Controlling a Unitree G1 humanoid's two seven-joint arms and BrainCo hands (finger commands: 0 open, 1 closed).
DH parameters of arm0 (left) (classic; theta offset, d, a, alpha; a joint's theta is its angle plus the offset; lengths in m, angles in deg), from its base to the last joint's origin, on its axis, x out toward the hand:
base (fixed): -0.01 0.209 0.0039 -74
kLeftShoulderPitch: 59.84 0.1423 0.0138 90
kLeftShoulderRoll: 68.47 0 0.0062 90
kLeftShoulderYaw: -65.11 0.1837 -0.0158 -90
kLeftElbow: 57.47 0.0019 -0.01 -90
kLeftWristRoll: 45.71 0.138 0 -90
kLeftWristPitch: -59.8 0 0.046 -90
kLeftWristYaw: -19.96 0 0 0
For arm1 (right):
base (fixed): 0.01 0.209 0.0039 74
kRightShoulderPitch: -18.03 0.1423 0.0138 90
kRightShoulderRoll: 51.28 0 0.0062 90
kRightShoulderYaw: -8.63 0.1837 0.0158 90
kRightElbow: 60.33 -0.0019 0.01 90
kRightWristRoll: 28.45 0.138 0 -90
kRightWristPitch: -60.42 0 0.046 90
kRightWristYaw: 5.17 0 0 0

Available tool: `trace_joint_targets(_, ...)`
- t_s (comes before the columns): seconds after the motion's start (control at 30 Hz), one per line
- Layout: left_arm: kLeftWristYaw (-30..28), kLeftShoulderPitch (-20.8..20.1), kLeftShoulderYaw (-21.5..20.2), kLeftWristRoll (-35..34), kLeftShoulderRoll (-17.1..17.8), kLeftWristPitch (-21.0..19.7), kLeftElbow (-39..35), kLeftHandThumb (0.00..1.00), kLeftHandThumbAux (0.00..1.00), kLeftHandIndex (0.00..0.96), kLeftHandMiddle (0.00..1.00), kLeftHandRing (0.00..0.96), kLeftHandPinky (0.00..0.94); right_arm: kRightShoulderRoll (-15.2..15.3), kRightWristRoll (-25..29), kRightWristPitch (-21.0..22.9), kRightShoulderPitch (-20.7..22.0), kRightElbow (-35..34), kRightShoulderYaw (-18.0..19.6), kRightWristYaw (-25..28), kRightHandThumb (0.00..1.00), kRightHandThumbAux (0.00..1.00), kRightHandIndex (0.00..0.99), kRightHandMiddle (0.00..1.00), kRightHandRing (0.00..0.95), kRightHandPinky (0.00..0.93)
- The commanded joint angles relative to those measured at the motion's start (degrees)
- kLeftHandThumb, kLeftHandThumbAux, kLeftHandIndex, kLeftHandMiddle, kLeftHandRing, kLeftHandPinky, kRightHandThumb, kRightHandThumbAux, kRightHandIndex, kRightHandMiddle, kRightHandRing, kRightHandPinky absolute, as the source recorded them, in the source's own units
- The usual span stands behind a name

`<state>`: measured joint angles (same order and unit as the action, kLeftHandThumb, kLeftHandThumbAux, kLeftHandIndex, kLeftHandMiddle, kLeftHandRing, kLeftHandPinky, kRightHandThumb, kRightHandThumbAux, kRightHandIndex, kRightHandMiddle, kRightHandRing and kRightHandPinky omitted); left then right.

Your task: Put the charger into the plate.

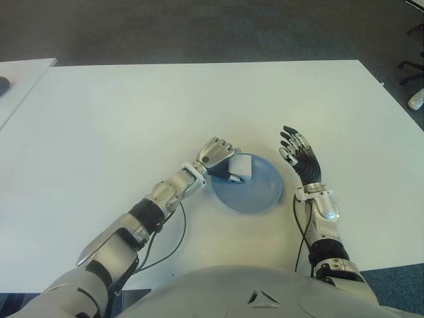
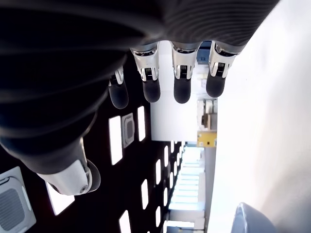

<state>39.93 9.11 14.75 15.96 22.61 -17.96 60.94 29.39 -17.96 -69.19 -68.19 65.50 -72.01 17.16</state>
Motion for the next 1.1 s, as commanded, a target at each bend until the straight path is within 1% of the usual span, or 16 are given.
trace_joint_targets(0.03,-3.0,1.3,1.0,-1.2,-0.1,-0.1,1.4,0.854,0.655,0.448,0.520,0.714,0.579,-5.1,0.8,0.6,-7.5,4.4,-1.1,-0.5,0.248,0.666,0.121,0.101,0.080,0.065)
trace_joint_targets(0.13,-2.9,1.8,1.9,-0.8,-0.9,-1.0,2.0,0.854,0.654,0.448,0.502,0.722,0.593,-5.1,0.8,0.7,-7.6,4.3,-1.3,-0.6,0.248,0.666,0.121,0.101,0.080,0.065)
trace_joint_targets(0.27,-1.0,2.2,2.9,-0.1,-1.8,-2.0,3.6,0.853,0.654,0.447,0.495,0.728,0.604,-5.1,0.8,0.7,-7.7,4.2,-1.4,-0.7,0.248,0.666,0.121,0.101,0.080,0.065)
trace_joint_targets(0.4,0.4,2.2,3.6,0.1,-1.7,-2.2,4.3,0.852,0.653,0.446,0.493,0.730,0.605,-5.2,0.8,0.6,-7.7,4.2,-1.5,-0.8,0.248,0.666,0.121,0.101,0.080,0.065)
trace_joint_targets(0.53,0.5,2.3,3.9,-0.2,-1.4,-2.3,4.3,0.851,0.653,0.445,0.493,0.732,0.620,-5.2,0.7,0.6,-7.7,4.3,-1.5,-0.9,0.248,0.666,0.121,0.101,0.080,0.065)
trace_joint_targets(0.63,0.4,2.2,3.9,-0.3,-1.0,-2.3,4.1,0.851,0.653,0.445,0.493,0.735,0.614,-5.3,0.6,0.6,-7.5,4.4,-1.6,-1.0,0.248,0.666,0.121,0.101,0.080,0.065)
trace_joint_targets(0.9,-0.2,2.5,3.9,-0.5,0.3,-1.8,1.6,0.850,0.653,0.445,0.492,0.736,0.603,-5.4,0.5,0.5,-7.3,4.8,-1.7,-1.2,0.248,0.666,0.121,0.101,0.080,0.065)
trace_joint_targets(1.03,-2.4,5.1,3.1,-1.7,2.8,-1.0,-4.6,0.850,0.653,0.445,0.492,0.736,0.614,-5.4,0.4,0.5,-7.3,4.8,-1.7,-1.4,0.248,0.666,0.121,0.101,0.080,0.065)
trace_joint_targets(1.1,-2.5,4.8,3.2,-2.0,2.8,-0.6,-4.2,0.850,0.653,0.445,0.492,0.736,0.614,-5.4,0.4,0.5,-7.2,4.8,-1.8,-1.4,0.248,0.666,0.121,0.101,0.080,0.065)
